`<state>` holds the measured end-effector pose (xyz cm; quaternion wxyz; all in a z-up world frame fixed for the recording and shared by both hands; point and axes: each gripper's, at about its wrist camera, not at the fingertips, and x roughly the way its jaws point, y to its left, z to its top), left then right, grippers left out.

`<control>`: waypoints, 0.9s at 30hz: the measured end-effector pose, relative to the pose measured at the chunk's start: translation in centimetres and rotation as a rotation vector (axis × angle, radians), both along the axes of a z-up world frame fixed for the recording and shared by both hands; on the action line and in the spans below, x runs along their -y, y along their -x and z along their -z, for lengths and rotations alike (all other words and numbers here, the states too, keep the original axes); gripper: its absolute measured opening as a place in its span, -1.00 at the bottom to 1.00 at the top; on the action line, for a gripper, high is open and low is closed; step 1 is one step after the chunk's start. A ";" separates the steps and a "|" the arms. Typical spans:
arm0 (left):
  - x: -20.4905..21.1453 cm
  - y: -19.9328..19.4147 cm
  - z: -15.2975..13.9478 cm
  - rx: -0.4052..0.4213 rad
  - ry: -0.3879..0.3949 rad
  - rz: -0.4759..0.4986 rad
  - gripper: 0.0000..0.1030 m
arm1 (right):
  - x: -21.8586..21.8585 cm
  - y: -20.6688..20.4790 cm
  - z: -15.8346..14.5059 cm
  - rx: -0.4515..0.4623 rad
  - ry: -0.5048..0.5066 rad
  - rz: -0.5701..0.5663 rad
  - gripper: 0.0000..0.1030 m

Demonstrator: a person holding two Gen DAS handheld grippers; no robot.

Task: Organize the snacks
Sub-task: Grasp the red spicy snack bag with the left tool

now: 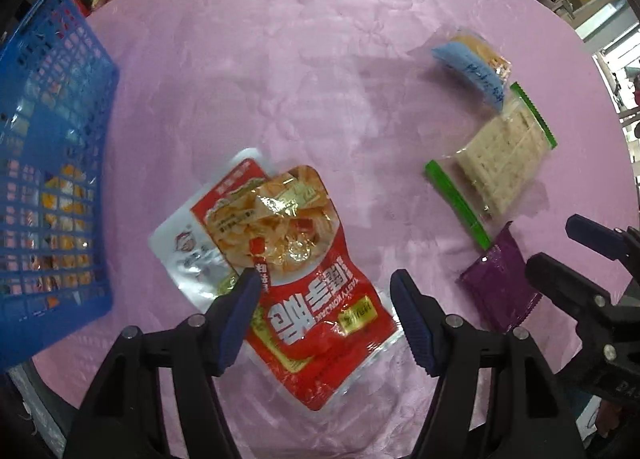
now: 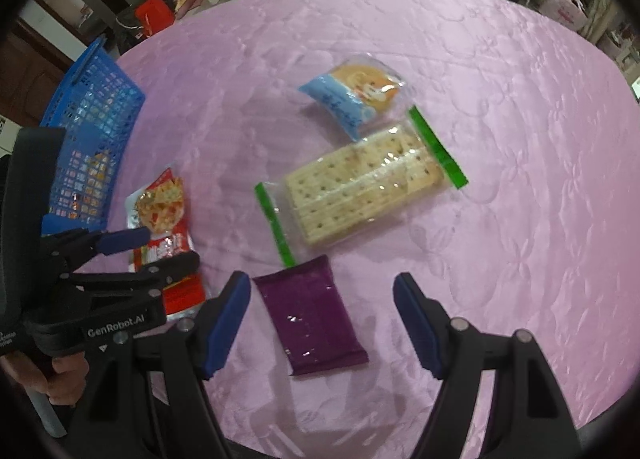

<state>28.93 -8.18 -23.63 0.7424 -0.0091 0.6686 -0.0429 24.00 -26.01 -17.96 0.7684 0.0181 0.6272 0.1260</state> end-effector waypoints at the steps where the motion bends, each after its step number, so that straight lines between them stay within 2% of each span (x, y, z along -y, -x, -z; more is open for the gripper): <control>1: 0.1 0.0 0.0 0.005 0.011 -0.002 0.20 | 0.3 -0.1 0.0 0.002 -0.001 0.005 0.51; 2: 0.3 -0.1 0.0 0.005 0.017 -0.001 0.10 | 0.6 0.0 0.0 0.004 -0.004 0.011 0.51; 4: 0.6 -0.1 0.2 -0.007 0.024 0.010 -0.36 | 1.2 0.0 0.1 0.001 -0.014 0.023 0.51; 9: 2.1 0.4 0.4 -0.009 0.000 0.053 -0.55 | 1.6 0.5 0.0 -0.003 -0.012 0.024 0.51; 11: 2.4 0.7 0.4 -0.002 -0.002 0.058 -0.72 | 1.6 0.4 -0.2 -0.002 -0.012 0.023 0.51; 12: 2.5 0.9 0.3 0.003 0.003 0.062 -0.94 | 1.6 0.4 -0.3 -0.002 -0.012 0.022 0.51; 14: 2.6 1.3 0.0 0.016 0.001 0.075 -1.00 | 1.2 0.6 -0.3 -0.002 -0.008 0.021 0.51; 18: 2.7 2.0 -0.8 0.032 -0.001 0.074 -1.00 | 0.6 0.9 -0.6 0.007 -0.002 0.016 0.51; 20: 2.6 2.3 -0.8 0.033 0.037 0.061 -0.98 | 0.4 0.9 -0.7 0.005 -0.005 0.014 0.51; 21: 2.6 2.5 -1.0 0.039 0.044 0.061 -0.73 | 0.3 0.9 -0.8 0.006 -0.006 0.014 0.51; 22: 2.2 2.6 -1.1 0.041 0.044 0.060 -0.34 | 0.3 0.9 -0.9 0.007 -0.004 0.015 0.51; 24: 2.1 2.8 -1.8 0.061 0.045 0.055 0.03 | 0.4 1.0 -1.0 0.007 -0.003 0.014 0.51; 26: 0.9 2.5 -3.2 0.078 0.034 0.051 0.06 | 0.5 1.0 -1.0 0.006 0.000 0.015 0.51; 27: 0.9 2.4 -3.3 0.072 0.033 0.042 0.19 | 0.5 1.0 -1.0 0.005 -0.003 0.017 0.51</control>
